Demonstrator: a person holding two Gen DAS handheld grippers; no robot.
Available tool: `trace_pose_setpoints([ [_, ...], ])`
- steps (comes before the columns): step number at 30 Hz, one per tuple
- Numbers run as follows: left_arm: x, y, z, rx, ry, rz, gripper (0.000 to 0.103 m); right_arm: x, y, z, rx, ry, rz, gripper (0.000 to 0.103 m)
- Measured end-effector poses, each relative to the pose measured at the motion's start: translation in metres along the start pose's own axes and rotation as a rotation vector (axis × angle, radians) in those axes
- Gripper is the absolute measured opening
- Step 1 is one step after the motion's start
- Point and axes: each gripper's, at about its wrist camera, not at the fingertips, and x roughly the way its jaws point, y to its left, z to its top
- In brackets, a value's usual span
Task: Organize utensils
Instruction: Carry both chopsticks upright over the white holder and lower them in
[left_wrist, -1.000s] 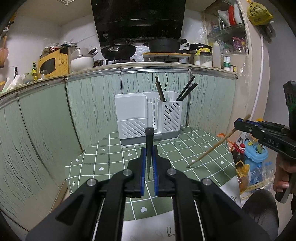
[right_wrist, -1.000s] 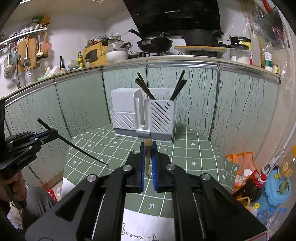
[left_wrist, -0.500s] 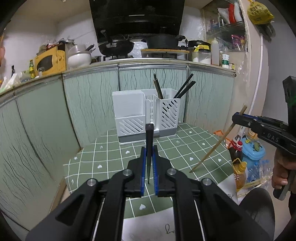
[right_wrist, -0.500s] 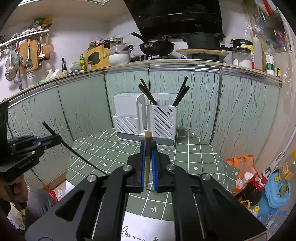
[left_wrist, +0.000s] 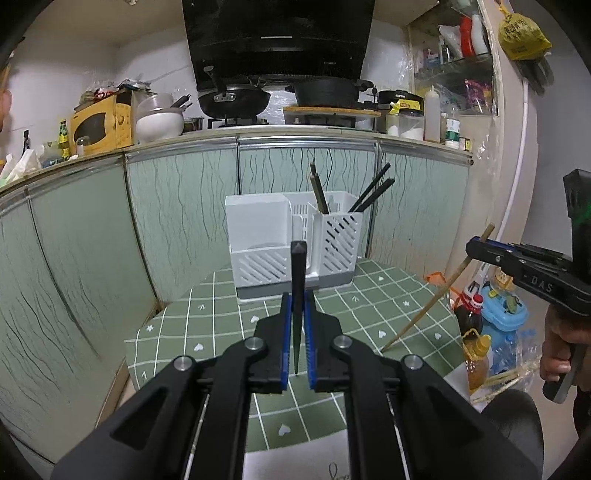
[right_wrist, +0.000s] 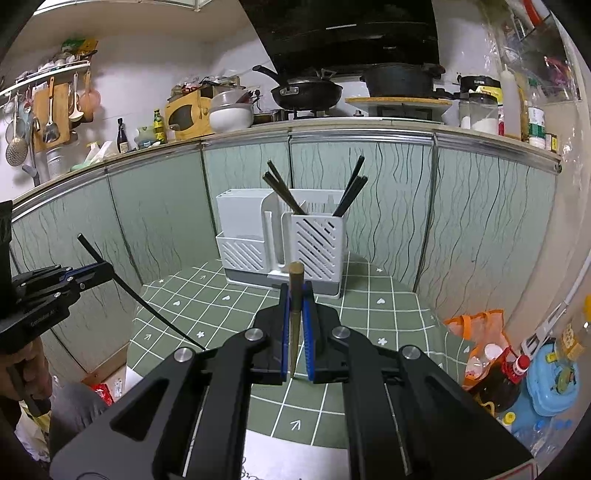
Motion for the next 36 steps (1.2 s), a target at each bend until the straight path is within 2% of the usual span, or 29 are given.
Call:
trace_pose_setpoints([
  [8, 0.009, -0.009, 0.035, 0.015, -0.024, -0.036, 0.006, -0.004, -0.008, 0.033, -0.008, -0.013, -0.005, 0.006],
  [14, 0.019, -0.009, 0.065, -0.008, -0.021, -0.098, 0.006, -0.001, -0.011, 0.057, -0.028, -0.003, 0.01, 0.006],
  [20, 0.034, -0.015, 0.096, 0.011, -0.015, -0.129, 0.006, 0.005, -0.014, 0.079, -0.033, 0.003, 0.018, 0.006],
  [27, 0.054, -0.018, 0.122, 0.012, 0.002, -0.152, 0.006, 0.019, -0.016, 0.112, -0.042, 0.0, 0.023, 0.006],
  [36, 0.072, -0.027, 0.167, 0.02, -0.028, -0.168, 0.006, 0.035, -0.024, 0.159, -0.037, -0.027, 0.033, 0.006],
])
